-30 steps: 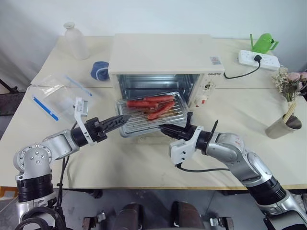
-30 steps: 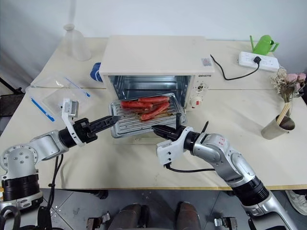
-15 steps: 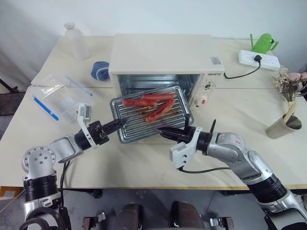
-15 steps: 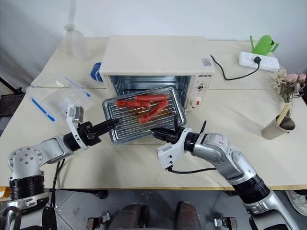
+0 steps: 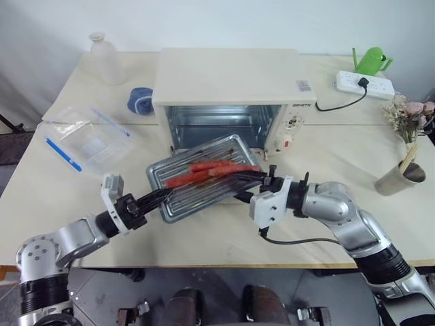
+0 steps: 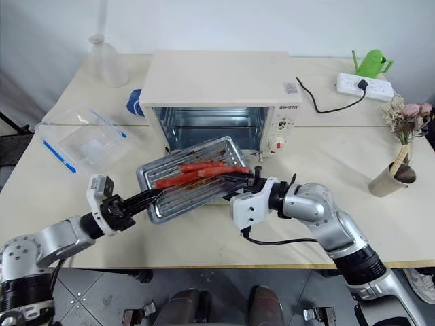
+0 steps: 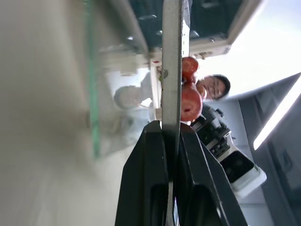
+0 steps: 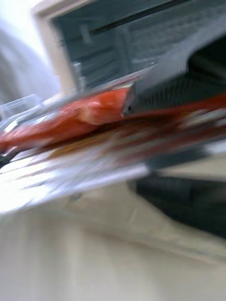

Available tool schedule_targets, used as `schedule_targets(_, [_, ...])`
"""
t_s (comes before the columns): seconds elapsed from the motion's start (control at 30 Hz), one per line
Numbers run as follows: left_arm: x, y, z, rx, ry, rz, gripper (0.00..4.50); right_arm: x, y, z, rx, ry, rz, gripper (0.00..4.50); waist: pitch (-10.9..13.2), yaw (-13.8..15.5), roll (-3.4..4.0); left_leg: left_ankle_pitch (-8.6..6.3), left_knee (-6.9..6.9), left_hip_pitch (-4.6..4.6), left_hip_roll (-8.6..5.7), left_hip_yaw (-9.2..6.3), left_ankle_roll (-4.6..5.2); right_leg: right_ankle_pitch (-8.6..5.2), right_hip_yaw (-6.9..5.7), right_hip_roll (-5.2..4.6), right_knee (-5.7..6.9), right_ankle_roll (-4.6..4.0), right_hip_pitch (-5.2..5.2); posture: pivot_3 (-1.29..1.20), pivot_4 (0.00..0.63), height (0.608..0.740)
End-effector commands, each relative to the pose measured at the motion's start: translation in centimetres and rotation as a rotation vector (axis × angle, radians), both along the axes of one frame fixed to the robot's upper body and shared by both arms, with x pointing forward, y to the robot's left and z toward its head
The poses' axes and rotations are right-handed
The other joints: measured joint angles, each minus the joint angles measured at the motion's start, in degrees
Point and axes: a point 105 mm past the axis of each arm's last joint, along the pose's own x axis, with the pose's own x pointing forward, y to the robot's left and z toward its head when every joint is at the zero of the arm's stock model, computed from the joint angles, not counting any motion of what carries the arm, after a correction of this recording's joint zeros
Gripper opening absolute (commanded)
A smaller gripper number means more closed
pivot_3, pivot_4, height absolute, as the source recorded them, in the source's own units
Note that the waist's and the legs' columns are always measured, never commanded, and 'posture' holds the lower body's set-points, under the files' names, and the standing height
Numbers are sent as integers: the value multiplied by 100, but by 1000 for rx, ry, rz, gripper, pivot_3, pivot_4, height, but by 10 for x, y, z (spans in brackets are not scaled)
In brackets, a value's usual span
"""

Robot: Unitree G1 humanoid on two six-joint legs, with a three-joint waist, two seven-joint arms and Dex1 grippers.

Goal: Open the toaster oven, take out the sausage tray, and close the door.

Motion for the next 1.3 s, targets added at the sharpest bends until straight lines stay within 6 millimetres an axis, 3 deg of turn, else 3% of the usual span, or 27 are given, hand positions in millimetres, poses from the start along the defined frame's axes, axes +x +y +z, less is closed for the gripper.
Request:
schedule_targets(0.03, [-13,3,8,-34,-23,41,0,-12,-6,13,77,88,63,3537,0,4,0,0,0,0,-3,-1,0,0,11,0,-3,0,1,0,150,740])
schedule_targets(0.13, [-20,11,6,-22,-26,107,0,-18,-10,15,124,156,95,4451,0,30,0,-1,1,0,-8,-22,0,0,27,6,-15,-1,16,0,150,740])
schedule_targets(0.3, [-34,24,6,-60,-55,241,0,-22,-24,16,176,252,115,4451,0,29,0,-1,4,1,-8,-26,0,-1,37,17,-49,-1,38,0,150,740])
schedule_targets(0.43, [-51,37,2,-110,-65,339,0,-3,-52,24,324,378,-24,4451,0,31,1,-2,3,2,-2,-27,-1,-1,38,25,-73,-2,51,0,150,740])
schedule_targets(0.6, [-65,46,1,-137,-80,412,0,11,-83,17,391,499,-146,4451,0,45,1,-7,5,2,16,-28,-6,-3,50,50,-119,-5,73,0,150,740])
schedule_targets(0.7, [-86,53,-7,-179,-59,506,0,23,-115,-13,361,625,-274,3839,-1,30,0,-8,4,2,15,-27,-5,-4,57,49,-122,-7,73,0,150,740])
schedule_targets(0.8, [-106,58,-14,-226,-45,612,0,32,-134,-42,314,714,-352,2831,-1,-1,-1,-27,6,4,17,-17,6,-5,62,49,-139,-10,80,0,150,740])
schedule_targets(0.97, [-116,61,-13,-274,-66,719,0,41,-138,-61,288,782,-362,1024,13,20,29,-31,31,3,35,-7,2,-14,58,58,-158,-26,79,0,150,740])
schedule_targets(1.07, [-118,64,-13,-296,-76,787,0,46,-128,-64,283,787,-313,33,12,21,30,-36,44,3,42,-7,-4,-15,61,63,-153,-28,81,0,150,740])
schedule_targets(1.3, [-116,76,-7,-326,-121,899,0,42,-101,-56,324,818,-157,33,12,30,31,-50,48,2,56,-7,-11,-17,60,77,-155,-31,81,0,150,740])
